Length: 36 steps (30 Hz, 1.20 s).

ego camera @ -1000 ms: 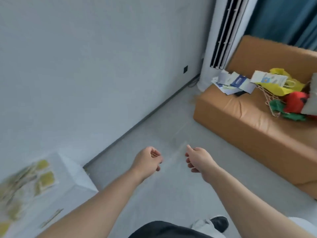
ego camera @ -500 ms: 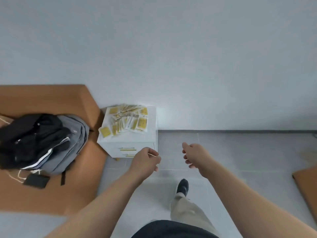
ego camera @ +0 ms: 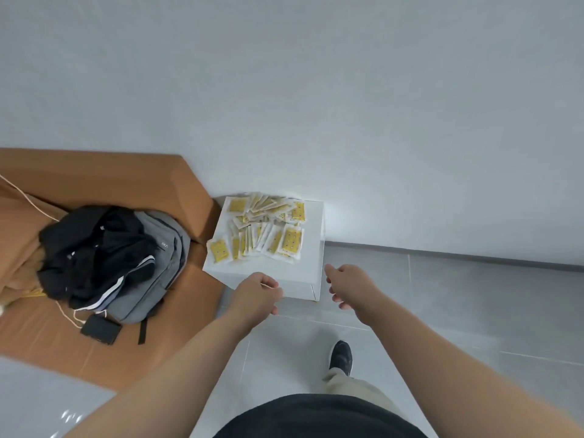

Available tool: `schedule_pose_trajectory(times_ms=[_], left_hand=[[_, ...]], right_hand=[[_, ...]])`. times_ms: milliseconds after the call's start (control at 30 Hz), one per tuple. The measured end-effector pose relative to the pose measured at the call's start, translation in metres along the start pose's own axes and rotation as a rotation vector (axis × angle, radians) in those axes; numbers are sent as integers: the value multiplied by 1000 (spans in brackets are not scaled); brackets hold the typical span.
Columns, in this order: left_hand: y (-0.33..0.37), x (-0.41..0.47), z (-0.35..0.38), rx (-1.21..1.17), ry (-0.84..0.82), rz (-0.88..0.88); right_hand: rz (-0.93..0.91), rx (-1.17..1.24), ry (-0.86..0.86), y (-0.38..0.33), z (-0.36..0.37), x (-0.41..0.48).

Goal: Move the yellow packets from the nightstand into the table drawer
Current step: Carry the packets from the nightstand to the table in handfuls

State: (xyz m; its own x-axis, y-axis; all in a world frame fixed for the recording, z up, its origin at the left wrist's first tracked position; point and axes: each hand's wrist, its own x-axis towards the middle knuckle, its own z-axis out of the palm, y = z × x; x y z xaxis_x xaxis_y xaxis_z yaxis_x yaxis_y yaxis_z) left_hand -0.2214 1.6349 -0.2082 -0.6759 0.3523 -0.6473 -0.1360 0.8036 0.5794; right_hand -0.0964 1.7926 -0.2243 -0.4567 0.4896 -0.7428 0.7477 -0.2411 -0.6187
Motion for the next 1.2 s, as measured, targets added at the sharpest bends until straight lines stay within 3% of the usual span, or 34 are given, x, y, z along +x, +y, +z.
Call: schedule_pose_trajectory(times_ms=[367, 567, 700, 900, 1200], left_hand=[[42, 81, -35, -8, 43, -56], [44, 151, -68, -9, 11, -112], [44, 217, -88, 32, -51, -113], [40, 312, -117, 278, -216, -62], [-22, 415, -130, 400, -124, -387]], right_hand=[[45, -98, -105, -76, 7, 90], [124, -124, -79, -111, 23, 139], [198, -116, -32, -133, 42, 181], [385, -103, 25, -157, 83, 233], [558, -92, 59, -157, 136, 300]])
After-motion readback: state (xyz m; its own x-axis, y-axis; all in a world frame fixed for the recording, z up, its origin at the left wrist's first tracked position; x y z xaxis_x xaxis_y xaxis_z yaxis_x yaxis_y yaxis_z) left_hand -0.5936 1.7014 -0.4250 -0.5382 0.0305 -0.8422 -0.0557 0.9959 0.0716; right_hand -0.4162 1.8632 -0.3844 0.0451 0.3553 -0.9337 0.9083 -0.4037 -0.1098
